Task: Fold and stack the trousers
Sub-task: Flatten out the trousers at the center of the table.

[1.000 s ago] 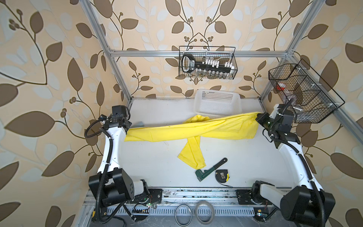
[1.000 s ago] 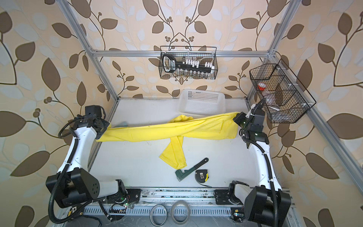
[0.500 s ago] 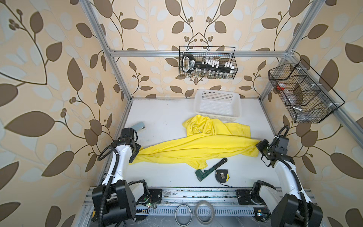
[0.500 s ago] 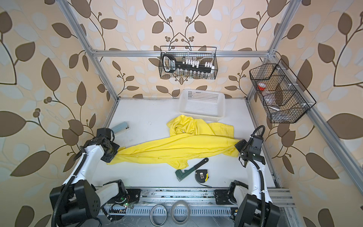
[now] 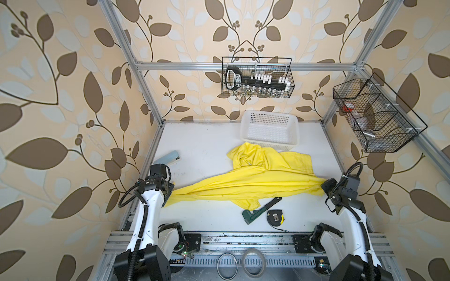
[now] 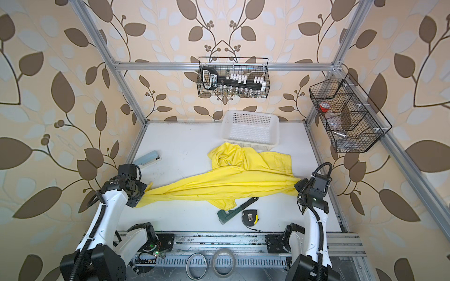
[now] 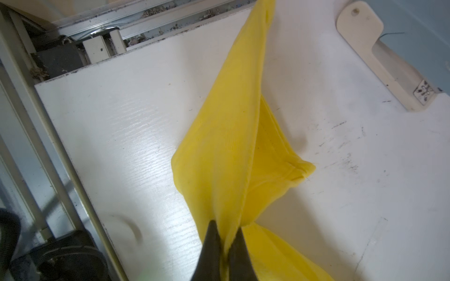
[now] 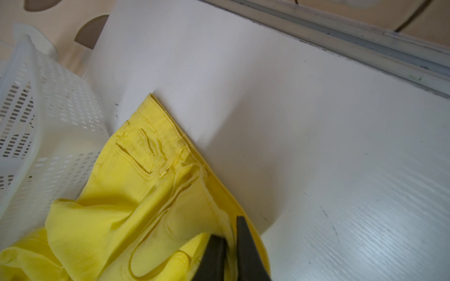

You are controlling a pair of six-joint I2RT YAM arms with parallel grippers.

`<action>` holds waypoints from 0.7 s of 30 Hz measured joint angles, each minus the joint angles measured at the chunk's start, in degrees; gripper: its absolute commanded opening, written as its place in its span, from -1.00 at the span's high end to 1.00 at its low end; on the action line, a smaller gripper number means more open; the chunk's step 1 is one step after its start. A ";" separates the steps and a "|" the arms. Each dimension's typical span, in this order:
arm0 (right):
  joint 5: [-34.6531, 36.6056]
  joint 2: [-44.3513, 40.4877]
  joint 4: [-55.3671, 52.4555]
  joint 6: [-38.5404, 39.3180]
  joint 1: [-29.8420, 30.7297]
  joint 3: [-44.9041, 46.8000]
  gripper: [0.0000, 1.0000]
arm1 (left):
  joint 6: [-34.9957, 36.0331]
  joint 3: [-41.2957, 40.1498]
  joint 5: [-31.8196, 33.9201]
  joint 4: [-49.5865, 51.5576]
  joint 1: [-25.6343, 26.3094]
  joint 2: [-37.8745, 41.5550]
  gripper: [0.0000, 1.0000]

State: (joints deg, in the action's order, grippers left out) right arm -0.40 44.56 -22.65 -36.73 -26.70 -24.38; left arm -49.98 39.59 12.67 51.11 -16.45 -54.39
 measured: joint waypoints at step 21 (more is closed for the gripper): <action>15.78 -7.48 -10.60 -5.86 21.31 -11.52 -0.42 | 2.91 9.14 -3.89 2.67 3.52 4.55 -0.64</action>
State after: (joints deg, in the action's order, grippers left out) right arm 15.38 37.08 -33.26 -42.59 -5.39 -35.90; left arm -47.07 48.73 8.78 53.78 -12.93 -49.84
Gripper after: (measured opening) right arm 0.696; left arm 0.808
